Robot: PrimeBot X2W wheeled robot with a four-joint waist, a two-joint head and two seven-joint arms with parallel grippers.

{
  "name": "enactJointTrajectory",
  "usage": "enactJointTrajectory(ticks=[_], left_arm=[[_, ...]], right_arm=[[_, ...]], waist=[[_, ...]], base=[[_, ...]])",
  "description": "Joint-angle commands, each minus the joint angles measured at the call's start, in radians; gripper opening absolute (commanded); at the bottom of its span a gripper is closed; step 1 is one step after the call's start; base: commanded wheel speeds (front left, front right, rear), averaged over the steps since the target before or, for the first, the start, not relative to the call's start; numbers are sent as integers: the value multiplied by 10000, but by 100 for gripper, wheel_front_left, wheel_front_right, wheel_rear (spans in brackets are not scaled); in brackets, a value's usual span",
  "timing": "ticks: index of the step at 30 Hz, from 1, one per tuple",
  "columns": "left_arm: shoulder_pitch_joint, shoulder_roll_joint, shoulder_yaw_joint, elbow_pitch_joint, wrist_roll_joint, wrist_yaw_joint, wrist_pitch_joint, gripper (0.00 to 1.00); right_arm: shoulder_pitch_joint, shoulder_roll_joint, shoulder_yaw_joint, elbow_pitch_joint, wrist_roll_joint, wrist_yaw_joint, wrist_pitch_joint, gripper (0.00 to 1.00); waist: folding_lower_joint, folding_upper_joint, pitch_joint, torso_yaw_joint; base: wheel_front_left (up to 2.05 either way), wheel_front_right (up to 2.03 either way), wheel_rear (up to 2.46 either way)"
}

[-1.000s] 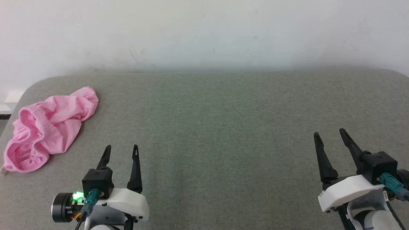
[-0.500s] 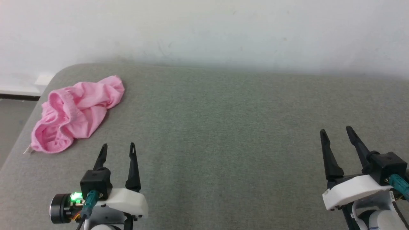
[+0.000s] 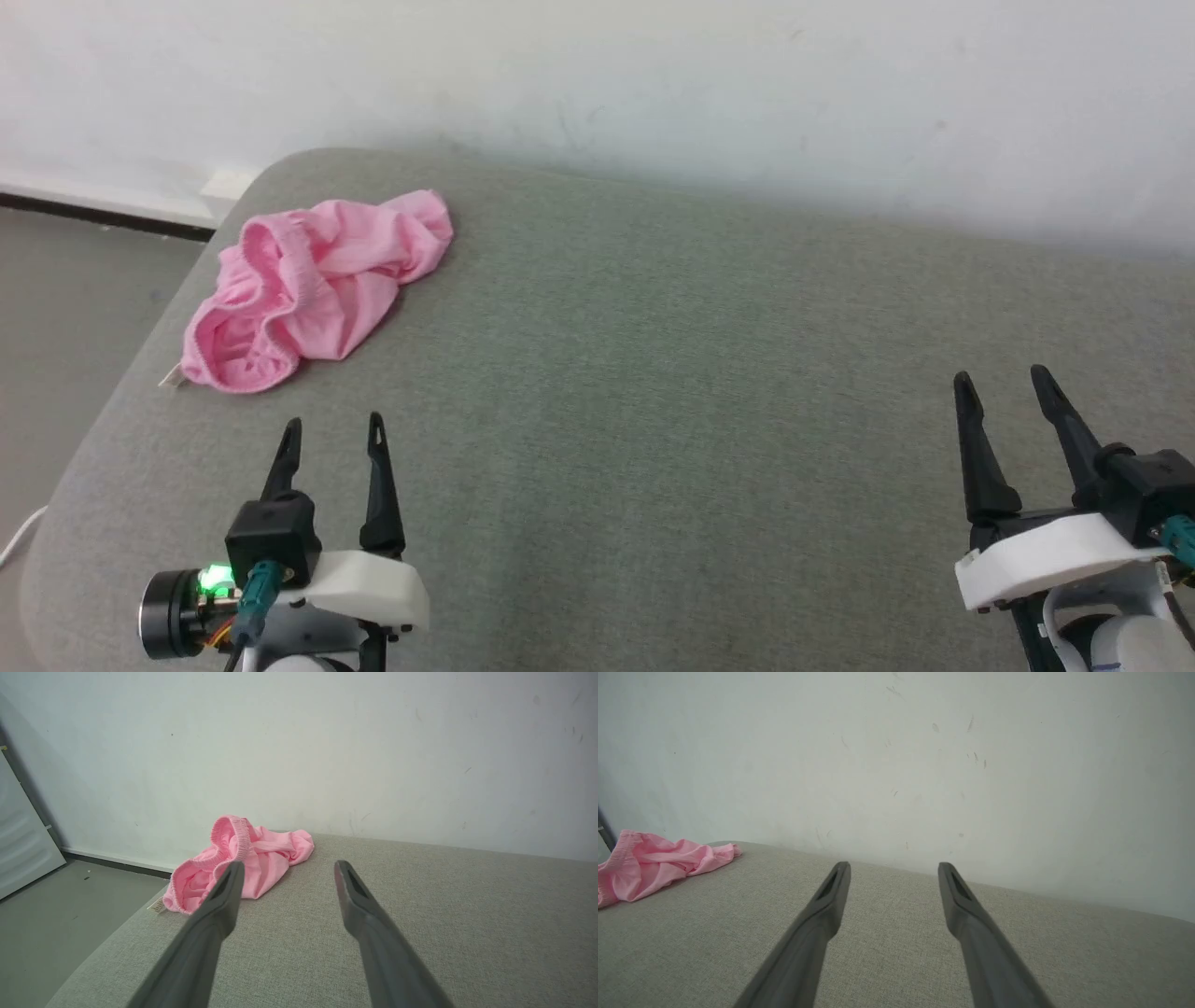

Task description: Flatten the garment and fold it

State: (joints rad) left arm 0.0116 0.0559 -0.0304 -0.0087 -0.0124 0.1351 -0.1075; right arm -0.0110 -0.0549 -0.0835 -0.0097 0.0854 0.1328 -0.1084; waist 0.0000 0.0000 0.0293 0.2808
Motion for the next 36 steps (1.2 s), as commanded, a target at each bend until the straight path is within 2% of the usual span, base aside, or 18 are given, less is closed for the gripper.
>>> enactJointTrajectory(ticks=[1, 13, 20, 27, 36], left_arm=[[-147, -18, 5, -5, -83, 131, -123, 100], [-293, -28, 164, 59, -172, 370, -374, 100], [-1284, 115, 545, 252, -283, 222, -520, 100], [-3277, 886, 1046, 1092, -452, -327, -667, 100], [-6478, 2315, 905, 3673, -382, -1158, -391, 100]], right_arm=[[144, 22, -49, -38, 85, -10, -116, 100], [139, 26, -216, -85, 211, -12, -367, 100], [44, 29, -419, -218, 151, -13, -512, 100], [-305, 31, -579, -513, -165, -14, -659, 100], [-1056, 35, -850, -1147, -846, -15, -847, 100]], waist=[[0, 0, 51, 293], [0, 0, 190, 940], [0, 0, 550, 1198], [0, 0, 1451, 1293], [0, 0, 3228, 1249]], base=[[0, 0, 0], [0, 0, 0], [0, 0, 0], [0, 0, 0], [0, 0, 0]])
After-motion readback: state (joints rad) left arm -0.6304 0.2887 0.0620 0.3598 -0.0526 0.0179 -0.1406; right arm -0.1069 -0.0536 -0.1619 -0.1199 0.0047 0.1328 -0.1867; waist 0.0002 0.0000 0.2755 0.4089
